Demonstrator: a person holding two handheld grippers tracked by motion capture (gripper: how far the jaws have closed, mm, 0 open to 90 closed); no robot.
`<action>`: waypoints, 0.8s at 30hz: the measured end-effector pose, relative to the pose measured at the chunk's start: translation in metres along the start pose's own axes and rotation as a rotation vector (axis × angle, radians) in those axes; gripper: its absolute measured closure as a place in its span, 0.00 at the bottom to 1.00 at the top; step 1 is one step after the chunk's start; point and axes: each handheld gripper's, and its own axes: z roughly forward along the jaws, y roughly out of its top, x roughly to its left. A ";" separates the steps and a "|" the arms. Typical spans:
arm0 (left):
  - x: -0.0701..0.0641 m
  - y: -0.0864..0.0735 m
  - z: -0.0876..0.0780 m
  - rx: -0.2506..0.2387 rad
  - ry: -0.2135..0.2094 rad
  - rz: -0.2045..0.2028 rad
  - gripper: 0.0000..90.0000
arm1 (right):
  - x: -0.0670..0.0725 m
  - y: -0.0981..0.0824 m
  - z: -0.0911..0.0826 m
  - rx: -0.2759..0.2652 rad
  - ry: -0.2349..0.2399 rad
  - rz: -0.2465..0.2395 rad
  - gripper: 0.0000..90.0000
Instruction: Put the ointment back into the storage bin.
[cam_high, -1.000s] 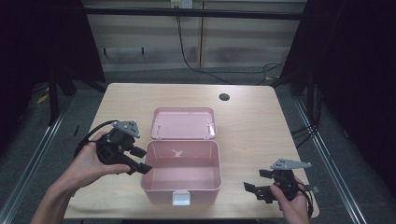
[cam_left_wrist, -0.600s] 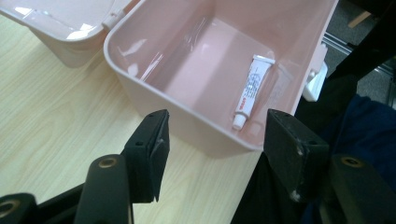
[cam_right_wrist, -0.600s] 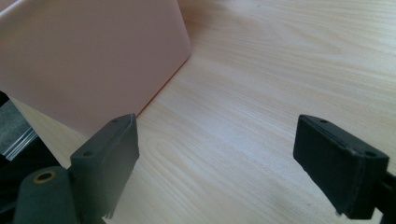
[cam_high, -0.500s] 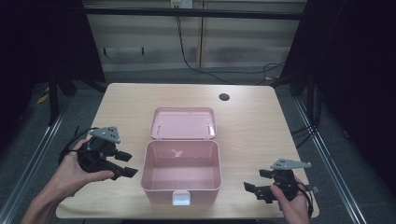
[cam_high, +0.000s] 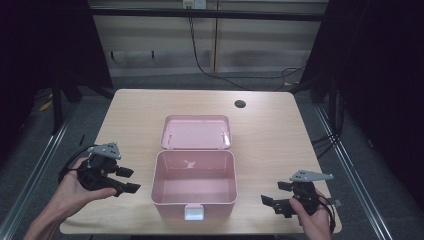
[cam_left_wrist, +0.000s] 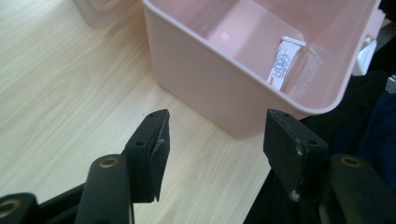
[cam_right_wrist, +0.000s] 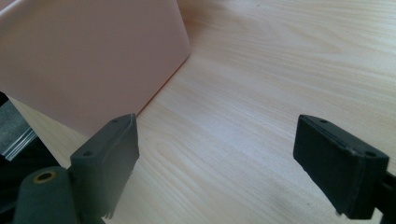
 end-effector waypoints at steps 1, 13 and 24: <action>0.002 -0.003 0.002 0.007 0.002 0.004 0.46 | 0.000 0.000 0.000 -0.001 -0.001 0.000 0.15; 0.009 -0.037 0.027 0.029 0.014 -0.030 0.46 | -0.001 0.000 0.002 0.006 -0.005 -0.002 0.15; 0.012 -0.059 0.053 0.021 0.014 -0.065 0.43 | -0.001 -0.001 0.004 0.003 -0.028 0.000 0.15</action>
